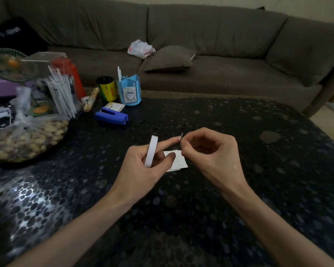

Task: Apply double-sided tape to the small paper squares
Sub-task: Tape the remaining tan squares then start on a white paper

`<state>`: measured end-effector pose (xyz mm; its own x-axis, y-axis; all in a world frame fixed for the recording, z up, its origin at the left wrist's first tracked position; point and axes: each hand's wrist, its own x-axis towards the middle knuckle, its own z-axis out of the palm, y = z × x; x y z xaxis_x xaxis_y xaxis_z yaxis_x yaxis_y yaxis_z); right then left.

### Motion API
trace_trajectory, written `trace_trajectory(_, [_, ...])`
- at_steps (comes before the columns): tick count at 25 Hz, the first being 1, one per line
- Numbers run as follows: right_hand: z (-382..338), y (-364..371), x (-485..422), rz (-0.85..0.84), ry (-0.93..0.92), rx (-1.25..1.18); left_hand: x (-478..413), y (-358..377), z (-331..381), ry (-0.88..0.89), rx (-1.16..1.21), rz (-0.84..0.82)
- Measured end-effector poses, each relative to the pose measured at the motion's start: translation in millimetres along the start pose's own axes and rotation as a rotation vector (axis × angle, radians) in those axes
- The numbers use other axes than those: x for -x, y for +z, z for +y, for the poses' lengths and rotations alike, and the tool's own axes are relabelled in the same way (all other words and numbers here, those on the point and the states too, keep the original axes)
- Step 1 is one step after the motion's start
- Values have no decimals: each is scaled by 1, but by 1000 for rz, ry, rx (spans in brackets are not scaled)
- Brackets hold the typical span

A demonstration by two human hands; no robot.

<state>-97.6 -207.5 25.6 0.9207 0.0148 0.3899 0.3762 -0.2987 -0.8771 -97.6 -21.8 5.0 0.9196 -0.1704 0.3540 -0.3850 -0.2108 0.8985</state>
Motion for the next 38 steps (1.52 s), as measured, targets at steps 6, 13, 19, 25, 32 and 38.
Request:
trace_trajectory(6, [2, 2, 2, 34, -72, 135, 4, 2, -8, -28, -155, -13])
trace_trajectory(13, [1, 2, 4, 28, -90, 197, 4, 5, -8, -9, -183, -3])
trace_trajectory(19, [-3, 1, 1, 32, 7, 99, 5, 4, -1, -37, -117, -17])
trace_trajectory(25, [-8, 0, -2, 11, 168, -139, 3, 2, 5, -77, 75, -52])
trace_trajectory(32, [-9, 1, -4, -10, 247, -342, 4, 2, 8, -185, 249, -91])
trace_trajectory(38, [-7, 0, -5, -55, 284, -405, 4, 2, 14, -265, 377, -119])
